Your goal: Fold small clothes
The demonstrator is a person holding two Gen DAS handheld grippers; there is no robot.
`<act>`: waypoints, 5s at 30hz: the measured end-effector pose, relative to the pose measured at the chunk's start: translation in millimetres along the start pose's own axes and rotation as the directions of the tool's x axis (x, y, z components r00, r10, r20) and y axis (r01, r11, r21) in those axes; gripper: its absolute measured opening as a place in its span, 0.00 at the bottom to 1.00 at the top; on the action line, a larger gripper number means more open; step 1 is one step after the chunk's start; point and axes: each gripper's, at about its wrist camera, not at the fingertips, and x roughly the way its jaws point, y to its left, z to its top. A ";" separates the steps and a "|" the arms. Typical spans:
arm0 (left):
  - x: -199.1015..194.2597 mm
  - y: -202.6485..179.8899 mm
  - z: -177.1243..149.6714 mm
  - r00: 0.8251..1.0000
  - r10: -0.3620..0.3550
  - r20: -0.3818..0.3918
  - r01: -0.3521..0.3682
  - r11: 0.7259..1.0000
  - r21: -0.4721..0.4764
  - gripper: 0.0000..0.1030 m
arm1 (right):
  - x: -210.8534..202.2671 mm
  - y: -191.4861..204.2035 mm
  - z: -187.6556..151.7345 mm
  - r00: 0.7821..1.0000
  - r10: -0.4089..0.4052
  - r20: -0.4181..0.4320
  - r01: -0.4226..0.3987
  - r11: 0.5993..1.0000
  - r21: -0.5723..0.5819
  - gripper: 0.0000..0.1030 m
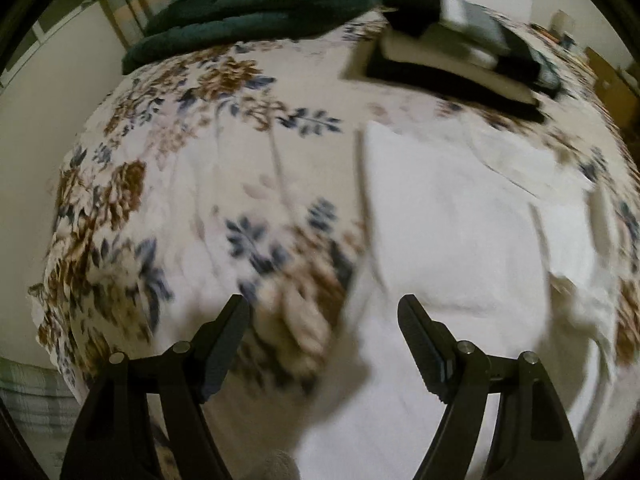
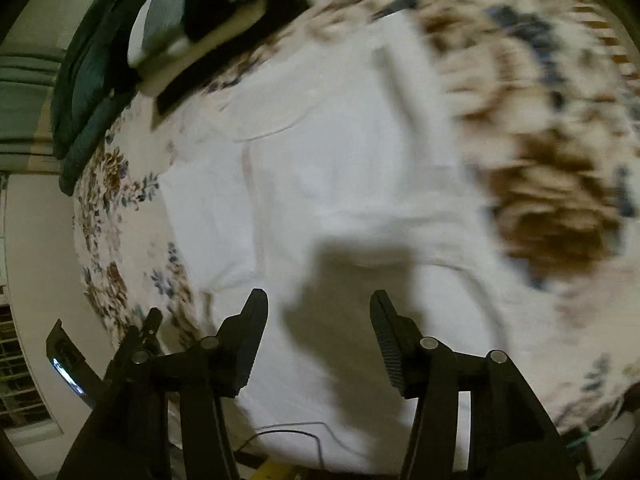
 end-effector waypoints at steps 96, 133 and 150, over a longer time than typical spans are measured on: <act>-69.3 52.6 -232.0 0.979 -0.188 -0.082 0.112 0.824 -0.555 0.02 | 103.5 273.2 118.9 0.966 -0.259 0.005 0.229 0.846 -0.482 0.04; -30.4 107.4 -212.0 0.925 -0.337 -0.175 0.206 0.831 -0.516 0.32 | 92.3 83.3 -82.4 0.963 -0.151 -0.224 0.050 0.914 -0.404 0.50; 101.8 39.3 99.2 0.910 -0.410 -0.061 0.392 0.899 -0.194 0.54 | 93.7 66.1 77.9 0.997 0.075 -0.008 -0.076 0.995 -0.061 0.55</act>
